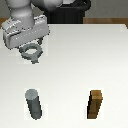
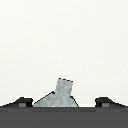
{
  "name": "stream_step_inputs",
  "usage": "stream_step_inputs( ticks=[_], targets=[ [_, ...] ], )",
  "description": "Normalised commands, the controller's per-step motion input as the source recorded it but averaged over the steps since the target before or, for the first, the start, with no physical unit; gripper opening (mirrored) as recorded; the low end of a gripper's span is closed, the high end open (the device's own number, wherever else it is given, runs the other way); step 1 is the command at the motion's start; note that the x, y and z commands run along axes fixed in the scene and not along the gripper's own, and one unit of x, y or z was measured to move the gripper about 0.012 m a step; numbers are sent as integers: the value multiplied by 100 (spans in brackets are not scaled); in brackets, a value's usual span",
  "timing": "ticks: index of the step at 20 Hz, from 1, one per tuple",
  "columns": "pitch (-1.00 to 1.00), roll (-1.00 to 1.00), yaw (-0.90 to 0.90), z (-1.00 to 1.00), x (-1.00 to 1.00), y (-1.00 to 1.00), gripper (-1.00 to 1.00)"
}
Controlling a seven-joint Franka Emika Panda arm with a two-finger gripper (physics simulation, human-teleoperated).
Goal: Put the loop with the handle onto the peg.
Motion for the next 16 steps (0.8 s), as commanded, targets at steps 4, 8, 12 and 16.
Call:
stream_step_inputs(
  ticks=[4, 8, 12, 16],
  targets=[
    [0, 0, 0, -50, 0, 0, 100],
    [0, 0, 0, -50, 0, 0, 100],
    [0, 0, 0, -50, 0, 0, 100],
    [0, 0, 0, 0, 0, 0, 100]
  ],
)
